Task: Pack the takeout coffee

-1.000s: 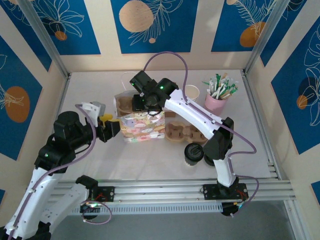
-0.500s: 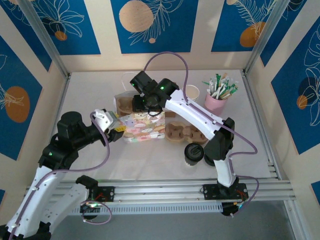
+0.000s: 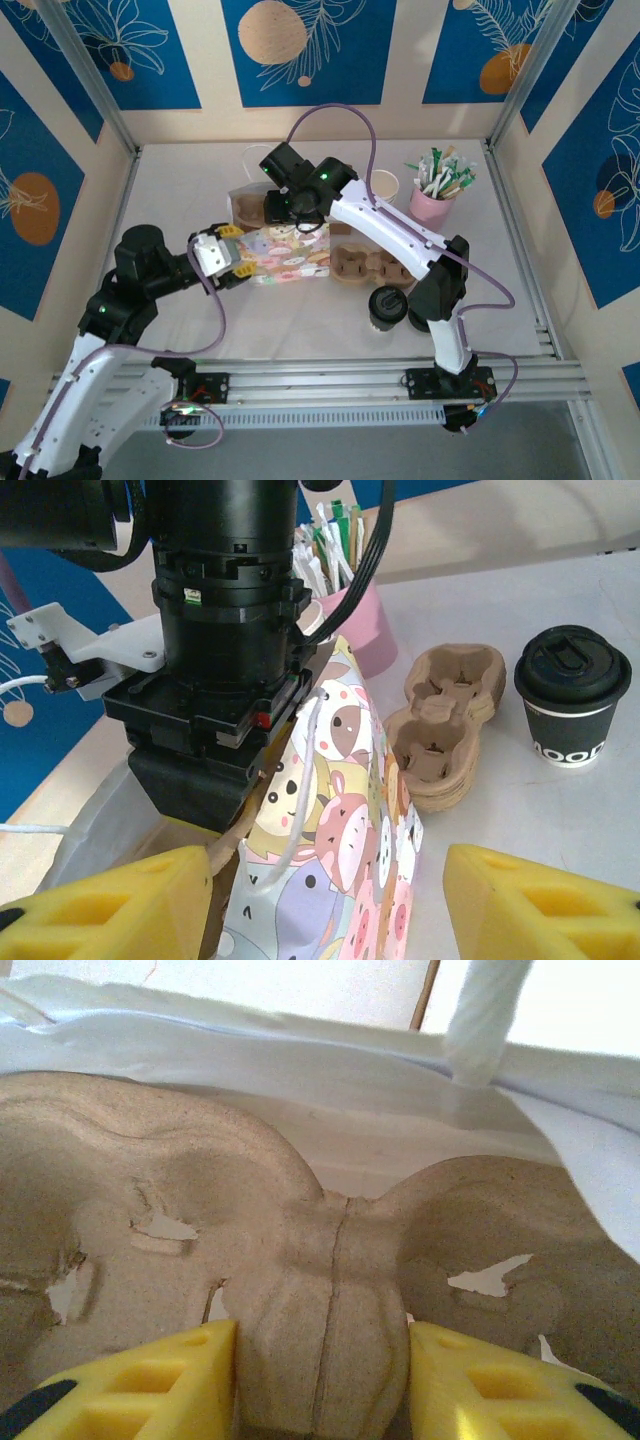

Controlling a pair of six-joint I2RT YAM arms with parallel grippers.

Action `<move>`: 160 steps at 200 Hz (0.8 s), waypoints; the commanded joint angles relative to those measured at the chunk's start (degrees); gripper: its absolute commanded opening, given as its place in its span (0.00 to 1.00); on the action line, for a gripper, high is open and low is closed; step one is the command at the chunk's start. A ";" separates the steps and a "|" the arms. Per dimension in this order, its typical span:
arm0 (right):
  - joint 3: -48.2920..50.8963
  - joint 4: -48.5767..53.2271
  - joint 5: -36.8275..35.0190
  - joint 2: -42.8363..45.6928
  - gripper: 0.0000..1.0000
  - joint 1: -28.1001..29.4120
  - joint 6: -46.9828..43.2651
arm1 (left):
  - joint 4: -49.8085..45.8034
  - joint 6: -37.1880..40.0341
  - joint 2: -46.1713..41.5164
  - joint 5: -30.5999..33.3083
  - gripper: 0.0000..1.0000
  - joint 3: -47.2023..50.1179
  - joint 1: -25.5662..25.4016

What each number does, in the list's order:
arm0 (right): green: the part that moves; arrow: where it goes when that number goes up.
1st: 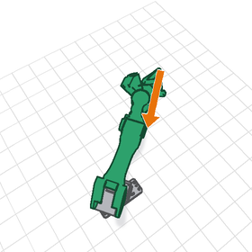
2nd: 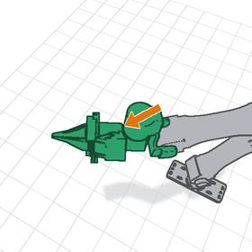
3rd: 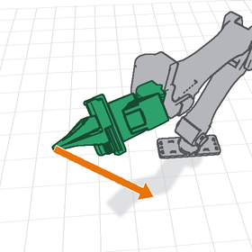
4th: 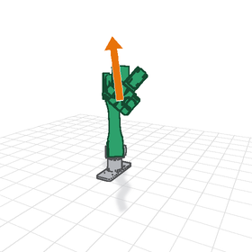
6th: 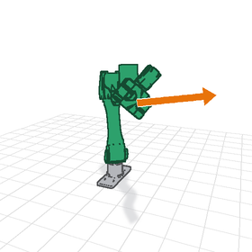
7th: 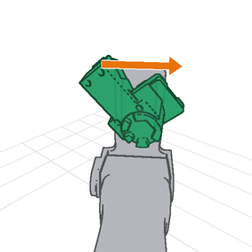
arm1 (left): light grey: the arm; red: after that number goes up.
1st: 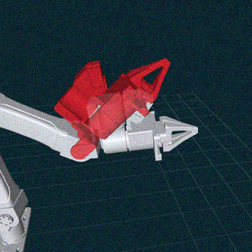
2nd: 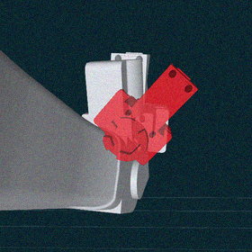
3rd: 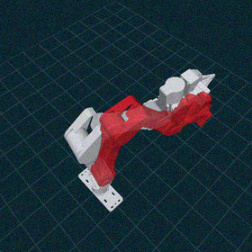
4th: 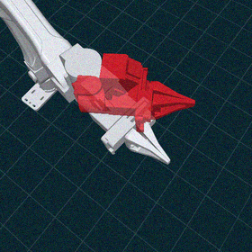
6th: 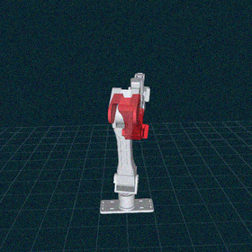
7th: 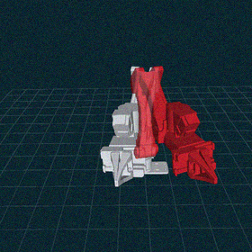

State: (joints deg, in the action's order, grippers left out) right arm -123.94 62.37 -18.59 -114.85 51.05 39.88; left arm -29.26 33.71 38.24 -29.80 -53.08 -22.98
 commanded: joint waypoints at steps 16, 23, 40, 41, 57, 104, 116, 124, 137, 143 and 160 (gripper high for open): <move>0.63 0.82 -0.15 2.16 0.46 0.45 -0.86 | 1.88 3.38 2.47 0.76 0.59 -0.05 0.21; 0.65 0.74 -0.13 2.09 0.46 0.43 -0.85 | 3.07 3.29 2.91 1.22 0.58 -0.01 0.21; 0.54 0.86 -0.25 2.15 0.46 0.52 -0.77 | 4.91 3.87 3.63 1.81 0.57 0.25 0.17; 0.54 0.84 -0.28 2.16 0.46 0.53 -0.77 | 5.00 3.97 3.66 1.83 0.57 0.30 0.19; 0.64 0.67 -0.61 2.34 0.46 0.67 -0.94 | 5.89 4.93 4.02 2.12 0.56 0.61 0.13; 0.72 0.74 -0.75 2.22 0.46 0.96 -1.21 | 9.67 3.11 5.46 0.87 0.38 1.20 0.13; 0.71 0.74 -0.83 2.20 0.46 0.94 -1.22 | 10.49 2.71 5.20 -0.20 0.29 1.69 0.10; 0.63 0.65 -0.83 2.25 0.46 0.98 -1.21 | 11.19 2.12 5.02 -0.74 0.23 1.99 0.04; 0.55 0.65 -0.86 2.23 0.46 0.90 -1.29 | 11.42 1.71 4.61 -1.69 0.14 2.19 0.04; 0.54 0.65 -0.97 2.23 0.46 0.85 -1.23 | 11.19 1.63 4.50 -2.14 0.09 2.19 0.03; 0.63 0.56 -0.84 2.11 0.46 0.72 -1.16 | 10.57 1.64 4.06 -3.18 0.00 2.10 -0.07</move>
State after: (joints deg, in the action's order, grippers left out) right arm -123.94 62.35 -18.65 -114.85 51.64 39.22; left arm -20.01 36.07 43.55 -29.52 -51.44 -22.98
